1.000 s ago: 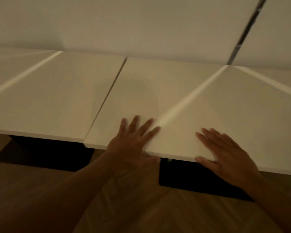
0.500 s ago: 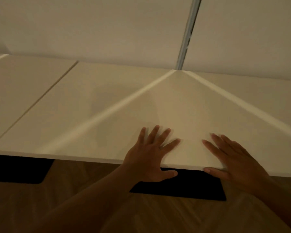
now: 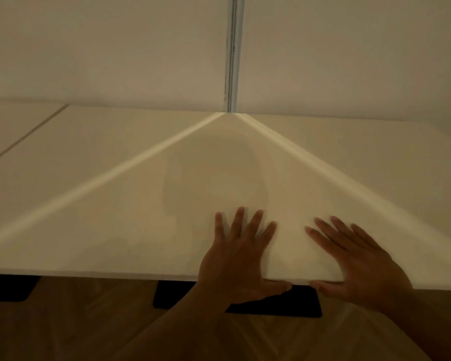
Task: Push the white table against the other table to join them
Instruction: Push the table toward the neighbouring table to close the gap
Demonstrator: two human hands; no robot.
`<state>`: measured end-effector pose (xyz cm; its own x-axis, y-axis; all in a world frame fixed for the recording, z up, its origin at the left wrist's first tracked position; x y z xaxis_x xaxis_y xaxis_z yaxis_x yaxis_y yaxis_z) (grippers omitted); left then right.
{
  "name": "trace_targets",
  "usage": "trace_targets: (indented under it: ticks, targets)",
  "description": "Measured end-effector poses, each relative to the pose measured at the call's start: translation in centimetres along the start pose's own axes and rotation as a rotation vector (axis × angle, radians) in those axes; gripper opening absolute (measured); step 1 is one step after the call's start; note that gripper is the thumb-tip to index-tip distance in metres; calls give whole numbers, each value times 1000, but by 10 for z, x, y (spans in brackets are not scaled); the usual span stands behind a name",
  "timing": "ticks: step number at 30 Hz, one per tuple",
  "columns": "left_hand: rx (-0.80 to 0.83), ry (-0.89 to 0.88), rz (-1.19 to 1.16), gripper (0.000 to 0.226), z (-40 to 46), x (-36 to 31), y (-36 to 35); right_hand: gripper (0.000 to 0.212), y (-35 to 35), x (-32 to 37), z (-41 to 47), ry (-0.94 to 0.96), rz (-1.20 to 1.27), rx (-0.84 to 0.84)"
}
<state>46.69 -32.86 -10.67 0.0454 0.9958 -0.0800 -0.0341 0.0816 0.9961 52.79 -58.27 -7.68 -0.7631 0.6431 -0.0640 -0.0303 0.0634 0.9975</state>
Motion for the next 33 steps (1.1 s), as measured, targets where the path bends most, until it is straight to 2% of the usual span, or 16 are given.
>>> trace_targets:
  ticks: [6, 18, 28, 33]
  targets:
    - [-28, 12, 28, 117, -1, -2, -3, 93, -5, -1, -3, 17, -38, -88]
    - [-99, 15, 48, 113, -4, -2, 0, 92, -7, 3, -4, -44, -130, -102]
    - [-76, 71, 50, 112, -3, -11, 7, 94, -3, -6, -3, -25, -87, -99]
    - [-59, 95, 73, 113, -2, -14, 11, 100, 3, -10, -1, -18, -23, -9]
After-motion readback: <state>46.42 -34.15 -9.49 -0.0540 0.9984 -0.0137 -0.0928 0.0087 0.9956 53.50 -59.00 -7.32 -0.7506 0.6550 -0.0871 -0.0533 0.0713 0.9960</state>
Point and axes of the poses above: each hand's wrist, its own z-axis towards the middle knuckle, its own y-axis out of the back of the hand, x = y × z, the point moved 1 cm from there along z, towards the middle knuckle, and after that the axes turned 9 degrees about y, right-handed, at the moved point
